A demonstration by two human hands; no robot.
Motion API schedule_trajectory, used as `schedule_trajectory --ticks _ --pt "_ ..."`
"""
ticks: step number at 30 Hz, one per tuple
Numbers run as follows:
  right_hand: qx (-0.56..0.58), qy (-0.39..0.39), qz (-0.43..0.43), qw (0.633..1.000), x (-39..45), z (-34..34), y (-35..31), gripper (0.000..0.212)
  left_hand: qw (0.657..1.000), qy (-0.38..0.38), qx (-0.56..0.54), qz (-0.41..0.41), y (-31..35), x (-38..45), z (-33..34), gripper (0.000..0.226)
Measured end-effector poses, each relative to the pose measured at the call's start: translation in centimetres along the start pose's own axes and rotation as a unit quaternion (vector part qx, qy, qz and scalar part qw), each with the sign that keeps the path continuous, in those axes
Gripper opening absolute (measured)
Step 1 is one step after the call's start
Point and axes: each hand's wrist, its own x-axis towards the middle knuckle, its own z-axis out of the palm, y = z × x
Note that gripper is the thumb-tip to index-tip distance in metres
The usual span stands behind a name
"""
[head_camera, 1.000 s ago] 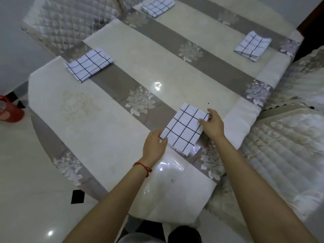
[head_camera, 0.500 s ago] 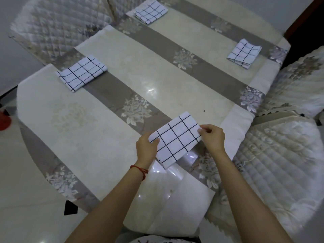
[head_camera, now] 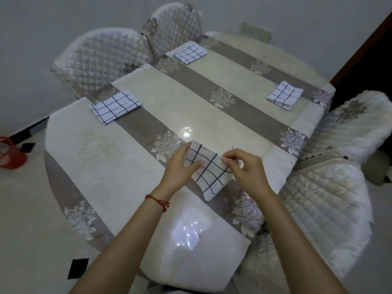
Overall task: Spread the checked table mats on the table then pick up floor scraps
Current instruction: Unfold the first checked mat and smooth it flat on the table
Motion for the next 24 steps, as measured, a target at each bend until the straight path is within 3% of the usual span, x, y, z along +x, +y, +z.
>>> schedule_trajectory --ticks 4,7,13,18,20,24 --pt "0.062 0.020 -0.013 0.998 -1.0 -2.0 -1.4 0.019 0.995 -0.035 -0.087 0.034 3.0 -0.4 -0.4 0.008" --pt "0.077 0.049 -0.015 0.996 -1.3 -3.6 -1.3 0.031 0.995 -0.046 -0.078 0.034 4.1 -0.7 -0.7 0.019" --pt "0.113 0.106 0.016 0.988 -1.3 -5.7 -1.1 0.029 0.989 -0.134 -0.060 0.011 4.9 -2.1 -0.4 0.015" --pt "0.035 0.127 0.044 0.990 -0.8 -6.6 -1.4 0.011 0.994 -0.084 -0.064 0.019 6.3 -2.9 -0.2 0.017" --pt "-0.053 0.136 0.048 0.988 -1.0 -6.4 -1.6 0.023 0.995 -0.062 -0.081 0.018 7.6 -3.1 -0.2 0.017" --pt "-0.014 0.111 0.003 0.994 -2.2 -5.1 -3.7 0.016 0.993 -0.022 -0.115 0.020 9.7 -3.2 -0.1 0.020"
